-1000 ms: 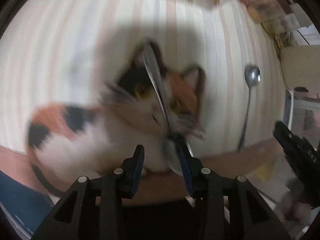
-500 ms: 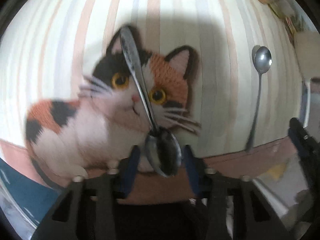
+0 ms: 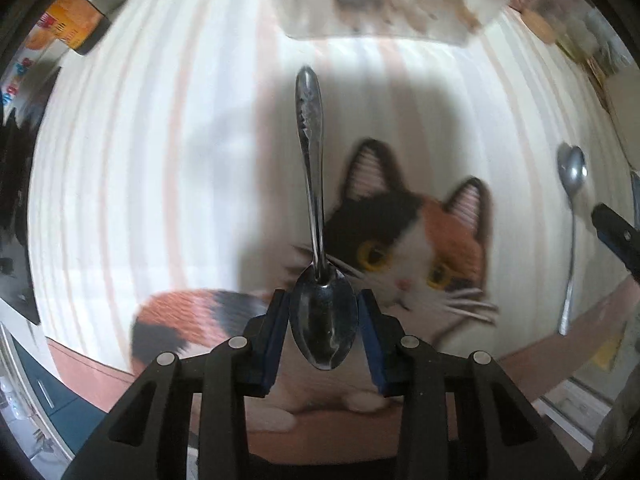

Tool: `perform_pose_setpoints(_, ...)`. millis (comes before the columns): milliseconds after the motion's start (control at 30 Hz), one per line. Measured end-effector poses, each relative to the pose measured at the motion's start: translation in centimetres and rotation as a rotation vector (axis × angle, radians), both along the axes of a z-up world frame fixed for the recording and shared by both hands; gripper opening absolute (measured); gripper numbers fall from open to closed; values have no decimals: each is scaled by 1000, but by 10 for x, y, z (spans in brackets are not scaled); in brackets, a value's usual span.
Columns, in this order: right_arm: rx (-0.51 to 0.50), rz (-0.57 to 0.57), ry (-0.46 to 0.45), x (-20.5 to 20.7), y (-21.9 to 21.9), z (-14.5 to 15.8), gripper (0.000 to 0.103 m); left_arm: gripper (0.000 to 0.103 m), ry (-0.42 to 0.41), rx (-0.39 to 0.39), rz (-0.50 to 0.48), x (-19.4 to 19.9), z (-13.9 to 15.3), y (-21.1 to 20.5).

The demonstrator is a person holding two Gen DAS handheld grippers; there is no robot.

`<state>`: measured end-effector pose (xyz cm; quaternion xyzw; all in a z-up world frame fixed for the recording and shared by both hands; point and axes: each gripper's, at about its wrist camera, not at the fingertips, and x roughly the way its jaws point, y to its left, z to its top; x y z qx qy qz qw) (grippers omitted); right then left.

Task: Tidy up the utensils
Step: 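Grasp the remaining metal spoon by its handle with the right tool, then carry both held spoons up to the drainer basket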

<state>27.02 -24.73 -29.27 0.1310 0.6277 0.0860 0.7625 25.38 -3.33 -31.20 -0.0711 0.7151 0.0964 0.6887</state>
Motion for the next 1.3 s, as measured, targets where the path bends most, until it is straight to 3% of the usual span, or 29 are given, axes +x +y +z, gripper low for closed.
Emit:
perform_pose_setpoints(233,-130,96,-85,17,31,-13,46,33,-20,-23,9,-2,-2,13)
perform_pose_setpoints(367,-228,151,-119,16,47,-9,46,33,-24,-25,8,-38,-13,48)
perform_pose_setpoints(467,-305,180,-150,11,57,-9,41,32,-29,-22,8,-47,-10,49)
perform_pose_setpoints(500,-307,181,-158,10,58,-9,34,32,-32,-19,6,-47,-9,49)
perform_pose_setpoints(533,-308,184,-162,9,59,-9,11,32,-36,-10,4,-50,-6,49)
perform_pose_setpoints(567,-311,188,-166,8,60,-6,4,32,-38,0,-1,-51,-5,47)
perform_pose_setpoints(733,-270,182,-148,8,54,-7,3,32,-58,22,4,-55,5,48)
perform_pose_setpoints(867,-164,121,-155,7,42,6,0,32,-100,36,19,-60,22,54)
perform_pose_setpoints(1133,-36,50,-203,4,17,52,0,32,-202,61,57,-70,64,69)
perform_pose_setpoints(1233,22,59,-152,15,16,52,1,32,-226,81,65,-71,75,73)
perform_pose_setpoints(1267,23,49,-120,21,16,47,9,32,-230,90,68,-72,76,75)
perform_pose_setpoints(1300,12,55,-93,25,18,40,35,32,-231,97,72,-70,76,76)
